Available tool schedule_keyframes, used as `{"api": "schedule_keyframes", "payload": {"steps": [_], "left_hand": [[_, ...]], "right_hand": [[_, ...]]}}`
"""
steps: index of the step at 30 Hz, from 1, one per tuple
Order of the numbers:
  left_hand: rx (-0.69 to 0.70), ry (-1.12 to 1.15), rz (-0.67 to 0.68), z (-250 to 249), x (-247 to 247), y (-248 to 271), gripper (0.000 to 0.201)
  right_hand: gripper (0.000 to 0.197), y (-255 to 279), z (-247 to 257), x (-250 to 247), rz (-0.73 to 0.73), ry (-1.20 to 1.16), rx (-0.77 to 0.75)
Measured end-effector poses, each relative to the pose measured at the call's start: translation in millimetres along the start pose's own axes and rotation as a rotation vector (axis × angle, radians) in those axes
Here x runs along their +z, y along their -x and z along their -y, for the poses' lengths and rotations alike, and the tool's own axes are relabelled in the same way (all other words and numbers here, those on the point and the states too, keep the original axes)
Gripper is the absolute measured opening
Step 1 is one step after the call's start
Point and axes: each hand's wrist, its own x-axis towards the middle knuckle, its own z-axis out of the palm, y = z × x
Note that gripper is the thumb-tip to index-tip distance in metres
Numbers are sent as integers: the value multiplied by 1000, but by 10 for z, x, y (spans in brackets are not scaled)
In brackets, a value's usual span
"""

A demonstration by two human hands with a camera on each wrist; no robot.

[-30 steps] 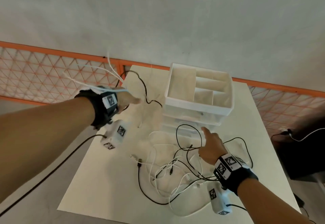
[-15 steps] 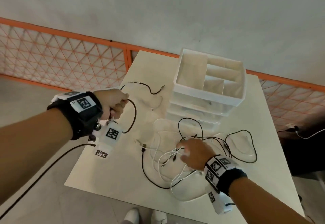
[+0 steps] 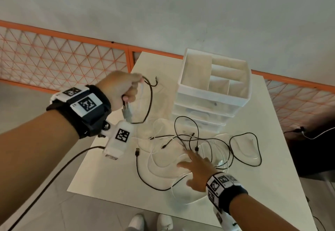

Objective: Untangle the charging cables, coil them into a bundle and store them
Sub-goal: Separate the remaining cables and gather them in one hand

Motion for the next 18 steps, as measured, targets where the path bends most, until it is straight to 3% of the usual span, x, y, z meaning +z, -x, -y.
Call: {"api": "schedule_keyframes", "payload": {"steps": [2,4,7,10,15,18], "left_hand": [[115,116,18,-89,27,31,19],[182,102,82,-91,83,76,20],[136,-91,181,98,171,150,22],[27,-153,204,357,213,163,21],[-34,-12,172,381,306,171,30],[50,0,102,206,319,188,28]], "right_hand": [[48,63,-113,78,-70,3,54],[24,82,-188,106,-144,-8,105],[7,88,-259,43,-259,-97,154],[8,131,-346,-230,-465,-286,175],[16,286,-428,-858,-819,-524,126],[20,375,-346,-1157,-843,-701,86]]}}
